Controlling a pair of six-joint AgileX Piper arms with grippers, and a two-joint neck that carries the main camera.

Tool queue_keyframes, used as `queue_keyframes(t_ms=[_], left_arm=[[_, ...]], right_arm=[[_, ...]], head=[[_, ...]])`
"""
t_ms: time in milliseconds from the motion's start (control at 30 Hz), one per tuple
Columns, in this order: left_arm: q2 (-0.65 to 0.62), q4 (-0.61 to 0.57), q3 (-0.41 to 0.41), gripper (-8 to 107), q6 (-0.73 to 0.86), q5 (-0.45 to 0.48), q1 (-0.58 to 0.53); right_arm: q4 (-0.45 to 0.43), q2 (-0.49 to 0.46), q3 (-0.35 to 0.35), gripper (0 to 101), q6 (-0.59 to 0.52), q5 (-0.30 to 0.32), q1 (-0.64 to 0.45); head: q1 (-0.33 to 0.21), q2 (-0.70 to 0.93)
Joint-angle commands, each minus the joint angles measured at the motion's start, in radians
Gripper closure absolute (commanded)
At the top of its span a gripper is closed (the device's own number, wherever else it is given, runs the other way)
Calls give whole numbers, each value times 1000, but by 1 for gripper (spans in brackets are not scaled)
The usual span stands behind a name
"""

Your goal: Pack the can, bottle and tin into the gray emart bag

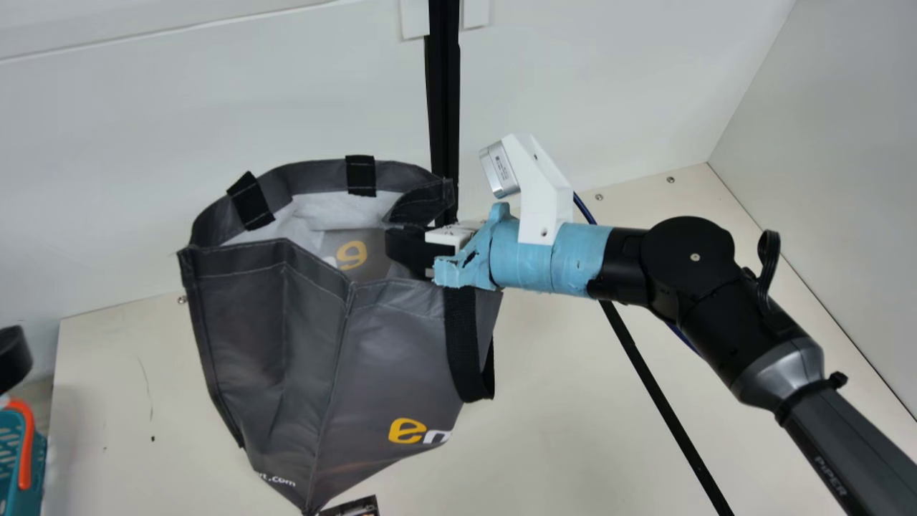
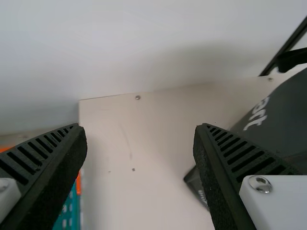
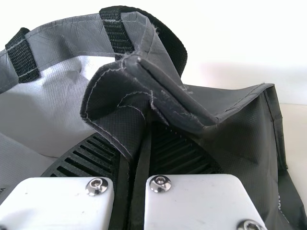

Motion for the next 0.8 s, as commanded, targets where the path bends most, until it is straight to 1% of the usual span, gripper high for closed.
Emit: queue_keyframes(t_ms=[0,233,267,333,600,633,667,767], left_arm=[[-16,60,26,9,-14,-8,-4],[-86,115,119,9,-54,-47,-12],[-76,113,102,9,-52,-41,-10],[-86,115,118,9,-54,-47,-10],[-86,115,118,9,-54,-47,-10],[-86,115,118,9,-54,-47,-10],[-86,115,118,9,-54,-47,-10],[-86,115,118,9,-54,-47,-10]], right_arm=[[0,0,0,101,0,0,0],[0,0,0,101,0,0,0],[0,0,0,101,0,0,0],[0,0,0,101,0,0,0],[0,0,0,101,0,0,0],[-14,-26,13,101,20,1,3],[-16,-26,9,101,22,2,2],[-58,-32,-19,101,51,-1,-2]], head=[[-23,-1],[-23,-1],[-23,-1],[-23,-1],[-23,-1],[-23,-1],[-23,-1],[-23,-1]])
